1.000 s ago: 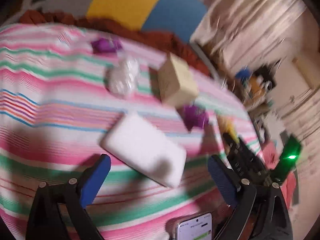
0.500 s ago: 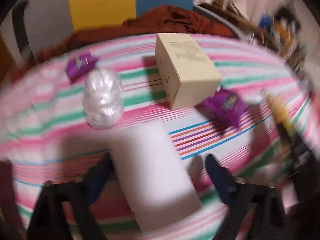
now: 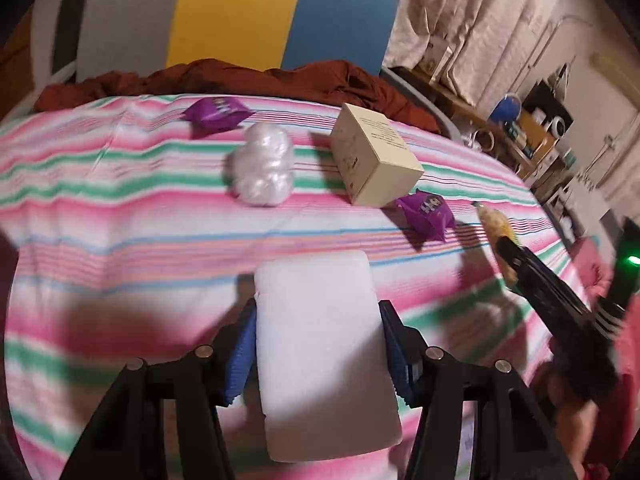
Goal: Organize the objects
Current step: 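Grasp the white eraser sponge with the left tool while the right tool holds the bag, then carry sponge and WEIDAN bag over the gold tray and release both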
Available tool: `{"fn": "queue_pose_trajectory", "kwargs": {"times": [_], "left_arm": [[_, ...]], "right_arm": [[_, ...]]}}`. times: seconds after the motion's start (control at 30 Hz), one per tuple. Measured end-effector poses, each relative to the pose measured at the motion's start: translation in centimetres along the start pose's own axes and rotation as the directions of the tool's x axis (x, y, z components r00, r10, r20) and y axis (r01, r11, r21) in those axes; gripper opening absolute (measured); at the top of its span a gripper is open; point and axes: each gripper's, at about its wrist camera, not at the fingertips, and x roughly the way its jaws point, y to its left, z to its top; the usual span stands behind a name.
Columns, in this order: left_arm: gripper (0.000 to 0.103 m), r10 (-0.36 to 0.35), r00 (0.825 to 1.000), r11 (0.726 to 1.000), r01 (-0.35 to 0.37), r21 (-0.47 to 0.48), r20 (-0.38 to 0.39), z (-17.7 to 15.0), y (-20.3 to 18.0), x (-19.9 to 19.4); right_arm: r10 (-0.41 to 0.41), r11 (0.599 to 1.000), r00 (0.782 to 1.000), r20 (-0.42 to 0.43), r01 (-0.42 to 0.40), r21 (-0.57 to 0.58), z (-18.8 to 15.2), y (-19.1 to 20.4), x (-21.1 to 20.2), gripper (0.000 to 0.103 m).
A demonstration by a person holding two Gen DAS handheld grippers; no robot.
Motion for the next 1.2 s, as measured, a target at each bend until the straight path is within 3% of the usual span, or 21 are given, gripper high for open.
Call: {"fn": "queue_pose_trajectory", "kwargs": {"times": [0.33,0.47,0.67,0.93,1.2], "left_arm": [[0.058,-0.028,0.986,1.000,0.027,0.012,0.164,-1.3,2.9,-9.6],[0.059,0.020,0.975,1.000,-0.021,0.000,0.222,-1.2,5.6,-13.0],[0.059,0.131,0.957,0.987,-0.101,-0.127,0.257,-1.4,12.5,-16.4],[0.060,0.253,0.934,0.931,-0.164,-0.326,0.253,-1.6,23.0,-19.9],[0.060,0.319,0.933,0.843,-0.200,-0.498,0.165,-2.6,32.1,-20.5]], "right_arm": [[-0.005,0.999,1.000,0.029,0.007,-0.045,-0.1,1.0,-0.9,0.043],[-0.016,0.999,0.999,0.030,0.018,-0.048,-0.3,1.1,-1.1,0.043],[0.006,0.995,0.999,0.053,-0.001,-0.097,-0.6,2.2,-2.1,0.043],[0.061,0.994,0.997,0.046,-0.057,-0.092,-0.7,2.0,-2.9,0.043],[0.086,0.982,0.996,0.039,-0.078,-0.171,-1.0,3.8,-4.7,0.043]]}}
